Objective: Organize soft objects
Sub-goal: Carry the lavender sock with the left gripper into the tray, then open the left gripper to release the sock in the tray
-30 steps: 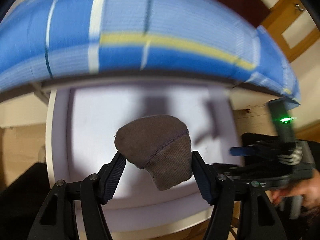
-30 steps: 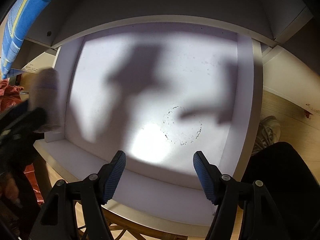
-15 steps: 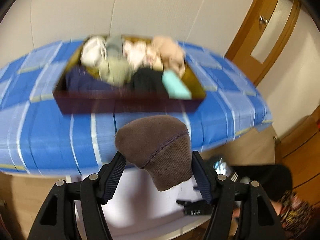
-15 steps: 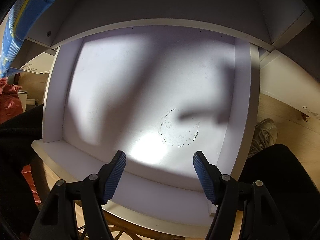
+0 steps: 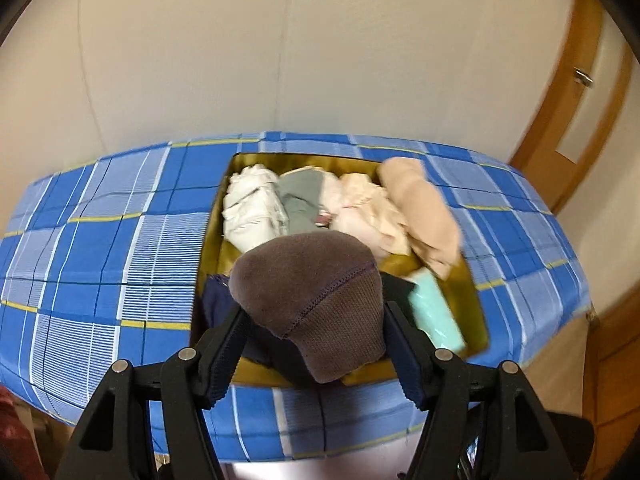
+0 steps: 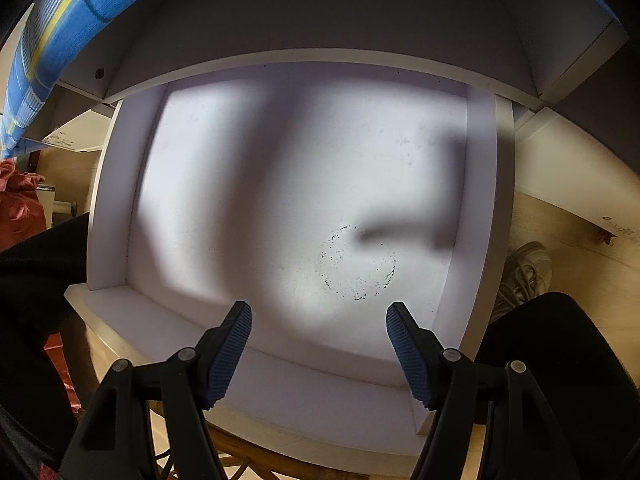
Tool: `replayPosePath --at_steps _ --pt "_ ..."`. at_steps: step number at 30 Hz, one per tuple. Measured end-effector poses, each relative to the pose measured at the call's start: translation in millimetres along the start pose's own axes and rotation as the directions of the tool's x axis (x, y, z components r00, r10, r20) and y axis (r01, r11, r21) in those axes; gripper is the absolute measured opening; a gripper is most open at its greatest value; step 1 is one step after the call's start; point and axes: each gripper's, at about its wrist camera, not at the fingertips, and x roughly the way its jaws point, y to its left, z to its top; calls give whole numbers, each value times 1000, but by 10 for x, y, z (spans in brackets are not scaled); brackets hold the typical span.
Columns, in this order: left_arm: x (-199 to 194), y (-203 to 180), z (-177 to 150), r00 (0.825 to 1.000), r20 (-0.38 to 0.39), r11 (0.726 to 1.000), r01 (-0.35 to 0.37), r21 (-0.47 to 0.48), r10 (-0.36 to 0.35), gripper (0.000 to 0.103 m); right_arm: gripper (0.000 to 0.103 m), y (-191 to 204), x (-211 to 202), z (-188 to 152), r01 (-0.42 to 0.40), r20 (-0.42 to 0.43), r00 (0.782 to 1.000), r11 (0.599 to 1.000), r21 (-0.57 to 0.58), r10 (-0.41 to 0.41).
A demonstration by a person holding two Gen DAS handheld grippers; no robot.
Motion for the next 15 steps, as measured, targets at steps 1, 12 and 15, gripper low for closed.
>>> replayPosePath --at_steps 1,12,15 --pt "68 48 48 1000 -12 1000 -10 -15 10 67 71 -1 -3 -1 -4 0 1000 1000 1 4" --pt "604 293 260 973 -107 979 -204 6 204 67 71 -1 -16 -25 -39 0 999 999 10 39" --pt "751 243 271 972 -126 980 -199 22 200 67 71 4 -24 -20 -45 2 999 999 9 45"
